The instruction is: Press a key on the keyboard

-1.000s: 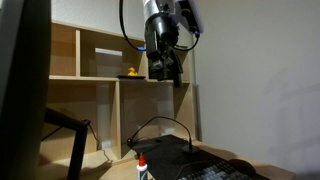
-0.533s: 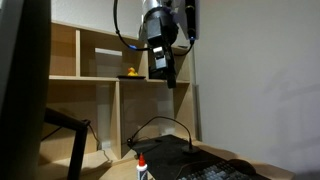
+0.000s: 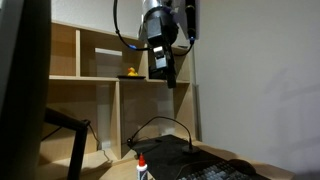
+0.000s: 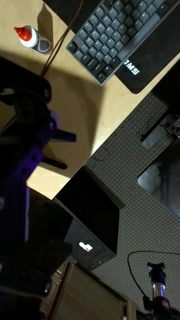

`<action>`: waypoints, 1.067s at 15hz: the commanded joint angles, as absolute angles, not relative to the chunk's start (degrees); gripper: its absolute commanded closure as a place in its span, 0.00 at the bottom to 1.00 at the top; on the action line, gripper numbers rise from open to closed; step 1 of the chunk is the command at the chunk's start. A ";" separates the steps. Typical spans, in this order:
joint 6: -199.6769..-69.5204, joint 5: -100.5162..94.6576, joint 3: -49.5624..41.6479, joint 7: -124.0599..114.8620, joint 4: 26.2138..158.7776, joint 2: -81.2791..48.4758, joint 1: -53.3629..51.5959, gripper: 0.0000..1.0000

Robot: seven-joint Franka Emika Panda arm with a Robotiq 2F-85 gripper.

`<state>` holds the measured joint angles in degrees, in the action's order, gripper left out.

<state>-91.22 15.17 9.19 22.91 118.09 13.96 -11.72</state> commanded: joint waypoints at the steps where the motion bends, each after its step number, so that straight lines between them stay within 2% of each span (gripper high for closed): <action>1: -91.10 15.10 8.91 22.80 117.95 13.89 -12.05 0.00; 15: -91.07 15.10 8.91 22.81 117.94 13.89 -12.05 0.00; 16: -91.62 14.81 8.11 27.58 120.86 12.71 -12.01 0.00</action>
